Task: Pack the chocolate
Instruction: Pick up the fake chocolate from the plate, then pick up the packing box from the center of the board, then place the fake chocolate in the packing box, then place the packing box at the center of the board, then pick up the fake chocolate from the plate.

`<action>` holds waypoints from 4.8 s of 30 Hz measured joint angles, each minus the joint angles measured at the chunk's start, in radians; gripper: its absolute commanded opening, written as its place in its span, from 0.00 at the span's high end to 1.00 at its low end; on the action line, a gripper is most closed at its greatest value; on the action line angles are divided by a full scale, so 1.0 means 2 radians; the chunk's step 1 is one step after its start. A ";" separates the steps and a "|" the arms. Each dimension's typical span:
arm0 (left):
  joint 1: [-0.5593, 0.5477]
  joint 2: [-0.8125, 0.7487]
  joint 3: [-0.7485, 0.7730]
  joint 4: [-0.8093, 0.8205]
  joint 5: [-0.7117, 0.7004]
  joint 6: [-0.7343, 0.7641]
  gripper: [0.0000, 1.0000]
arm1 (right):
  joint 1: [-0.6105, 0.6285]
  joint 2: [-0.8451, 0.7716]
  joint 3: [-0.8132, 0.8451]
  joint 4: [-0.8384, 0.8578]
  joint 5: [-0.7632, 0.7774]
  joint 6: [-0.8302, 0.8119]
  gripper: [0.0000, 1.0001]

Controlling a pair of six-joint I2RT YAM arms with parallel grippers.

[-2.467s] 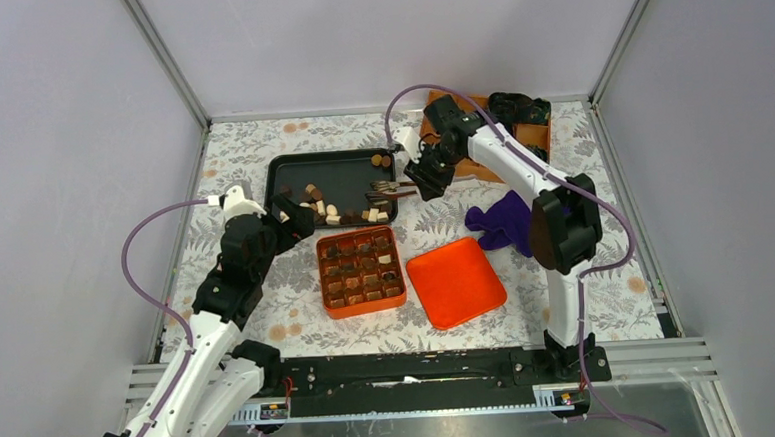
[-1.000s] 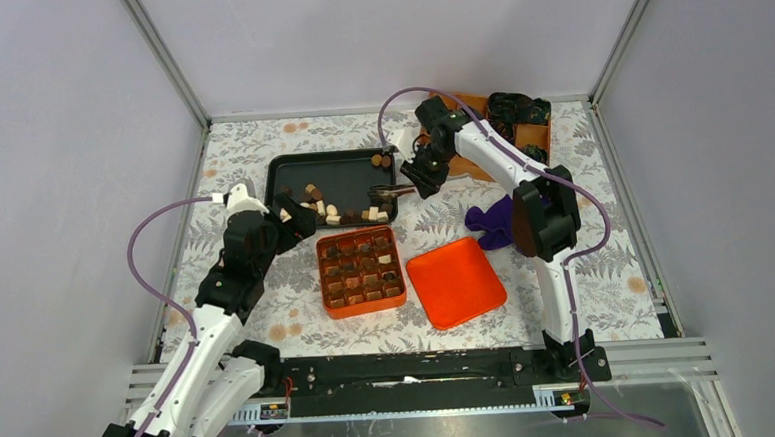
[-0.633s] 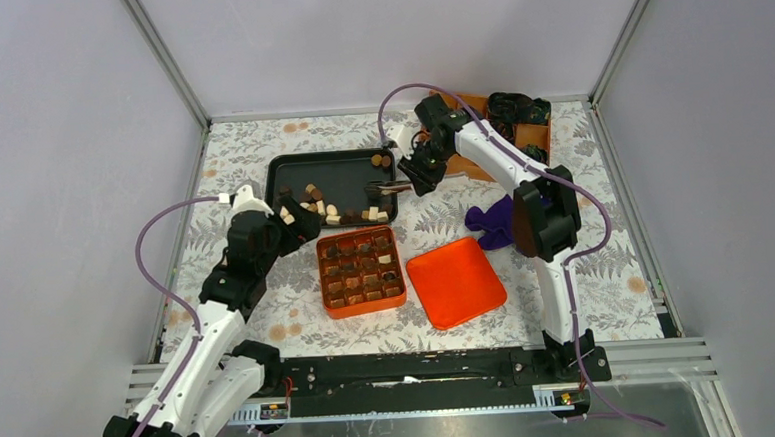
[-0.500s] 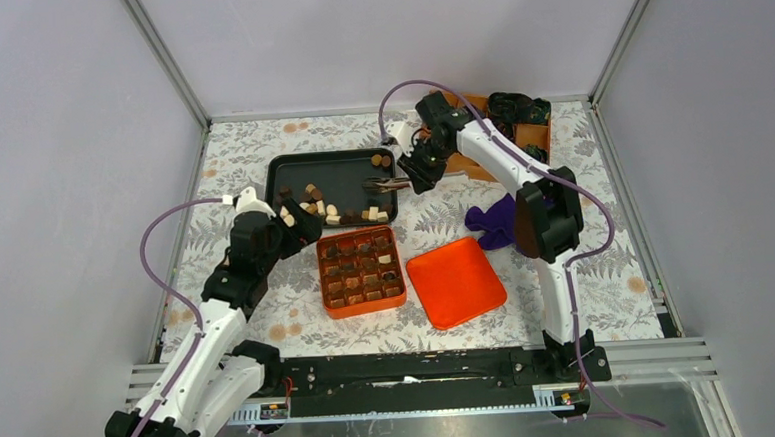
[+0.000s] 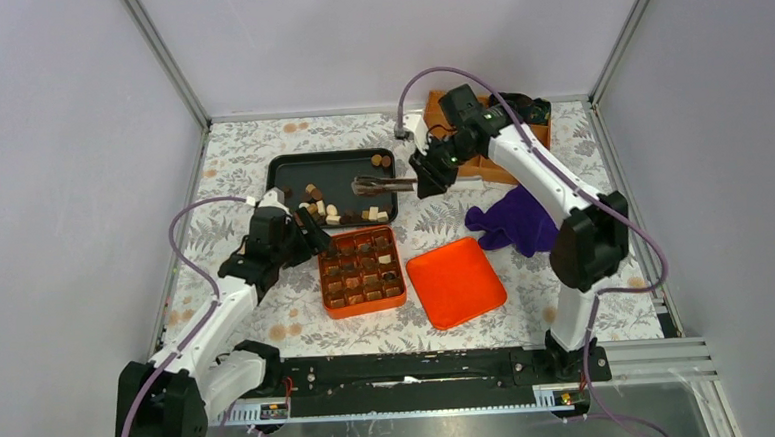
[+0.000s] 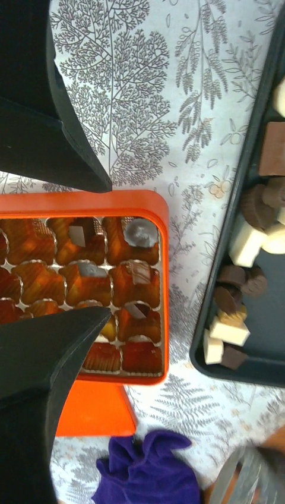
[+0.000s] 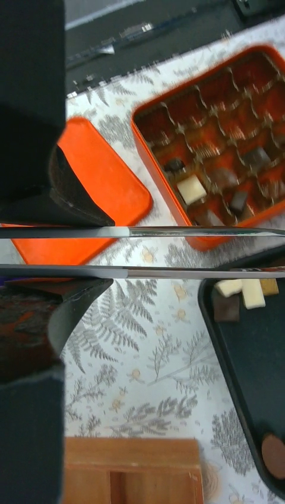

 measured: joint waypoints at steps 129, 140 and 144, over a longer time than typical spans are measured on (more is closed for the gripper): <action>-0.066 -0.031 0.040 -0.050 -0.143 0.032 0.02 | 0.126 -0.084 -0.094 -0.068 0.014 -0.047 0.55; -0.062 -0.103 0.037 0.014 -0.129 0.005 0.01 | 0.017 -0.022 -0.005 -0.001 -0.014 0.048 0.54; -0.056 -0.105 0.037 0.017 -0.127 -0.008 0.01 | 0.010 0.013 0.015 0.023 0.041 0.064 0.55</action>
